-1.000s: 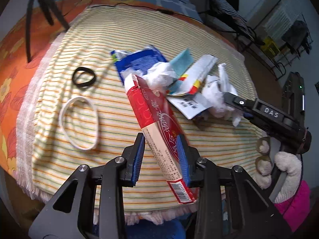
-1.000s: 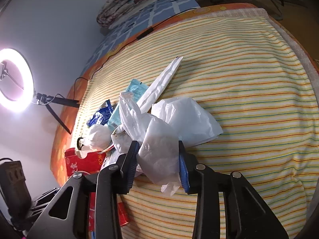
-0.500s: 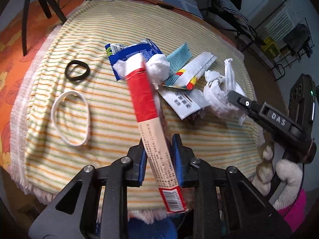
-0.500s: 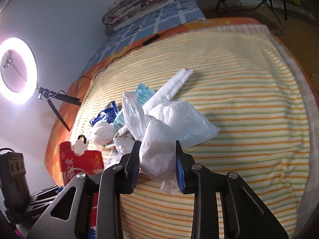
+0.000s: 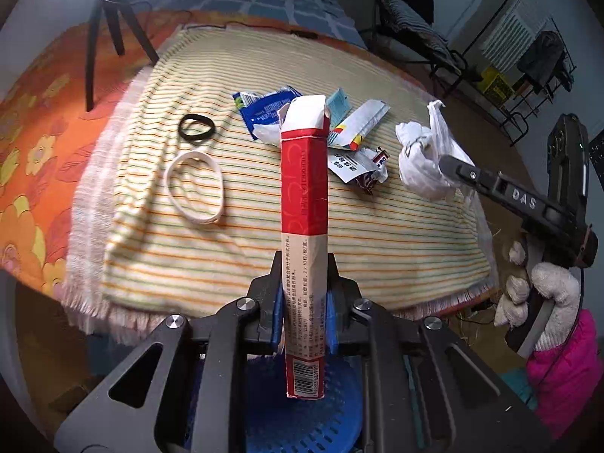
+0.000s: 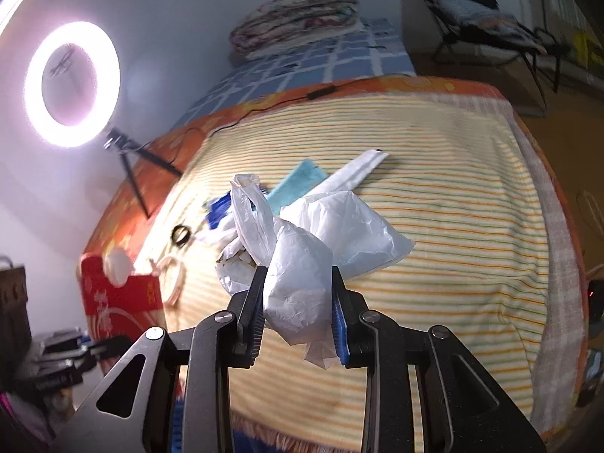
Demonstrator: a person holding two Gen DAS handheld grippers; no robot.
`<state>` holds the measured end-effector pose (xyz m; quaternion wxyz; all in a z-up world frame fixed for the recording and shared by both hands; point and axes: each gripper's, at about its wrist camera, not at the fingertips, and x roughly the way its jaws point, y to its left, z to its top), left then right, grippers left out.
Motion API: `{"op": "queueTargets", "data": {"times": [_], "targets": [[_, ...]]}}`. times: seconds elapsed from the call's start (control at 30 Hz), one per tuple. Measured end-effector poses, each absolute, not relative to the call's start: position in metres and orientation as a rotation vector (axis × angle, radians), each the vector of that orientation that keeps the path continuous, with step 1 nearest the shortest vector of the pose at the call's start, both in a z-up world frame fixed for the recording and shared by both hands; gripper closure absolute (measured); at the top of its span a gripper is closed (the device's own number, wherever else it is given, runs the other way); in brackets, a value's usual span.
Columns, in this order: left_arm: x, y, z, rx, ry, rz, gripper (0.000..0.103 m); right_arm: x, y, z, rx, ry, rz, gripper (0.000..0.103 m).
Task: Collect trash
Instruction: 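Carry both items over the blue basket and open both tools to drop them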
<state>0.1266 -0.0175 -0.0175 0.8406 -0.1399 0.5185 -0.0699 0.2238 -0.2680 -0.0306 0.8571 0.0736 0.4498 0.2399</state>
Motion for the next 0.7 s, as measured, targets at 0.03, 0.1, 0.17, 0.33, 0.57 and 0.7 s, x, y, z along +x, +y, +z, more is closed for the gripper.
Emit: {"op": "queueTargets", "data": {"times": [0.03,0.1,0.17,0.33,0.57,0.7], "targets": [[0.122,-0.013,-0.016,-0.297,1.09,-0.149,0.087,0.215,-0.265,-0.026,0.135,0.935,0.515,0.075],[0.103,0.002,-0.014,-0.3,1.08,-0.154,0.087,0.2,-0.261,-0.019,0.115,0.924,0.539,0.075],[0.092,0.007,-0.012,-0.306,1.074,-0.16,0.087,0.186,-0.257,-0.014,0.105,0.917,0.565,0.075],[0.062,0.018,-0.009,-0.301,1.072,-0.151,0.087,0.144,-0.238,-0.008,0.055,0.92,0.652,0.075],[0.024,0.031,-0.019,-0.303,1.102,-0.113,0.087,0.093,-0.215,-0.022,-0.049,0.972,0.761,0.075],[0.006,0.035,-0.027,-0.308,1.123,-0.097,0.087,0.071,-0.21,-0.034,-0.088,1.004,0.796,0.075]]}}
